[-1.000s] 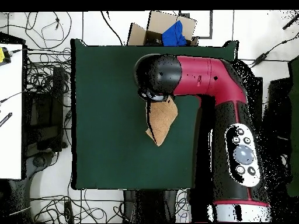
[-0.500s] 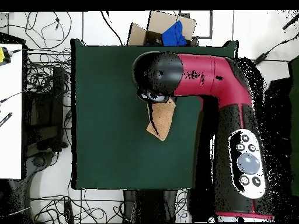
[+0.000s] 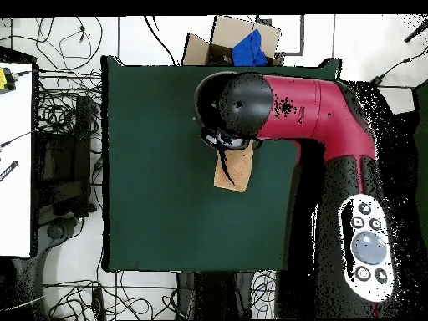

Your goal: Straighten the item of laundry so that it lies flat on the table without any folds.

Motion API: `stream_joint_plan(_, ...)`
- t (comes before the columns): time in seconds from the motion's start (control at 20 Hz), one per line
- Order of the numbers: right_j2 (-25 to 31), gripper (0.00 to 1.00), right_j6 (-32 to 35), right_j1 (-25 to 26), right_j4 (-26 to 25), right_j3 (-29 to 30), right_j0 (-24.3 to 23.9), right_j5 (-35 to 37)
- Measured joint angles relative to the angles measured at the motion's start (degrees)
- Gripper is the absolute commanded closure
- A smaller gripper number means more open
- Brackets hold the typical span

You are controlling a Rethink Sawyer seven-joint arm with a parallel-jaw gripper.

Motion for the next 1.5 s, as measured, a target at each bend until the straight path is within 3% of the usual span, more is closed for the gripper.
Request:
stream_joint_plan(0.4, 0.01, 1.0, 0.0, 0.42, 0.05, -1.74, -1.04, 2.41)
stream_joint_plan(1.5, 0.03, 1.0, 0.0, 1.94, 1.8, -17.14, -2.29, 17.45)
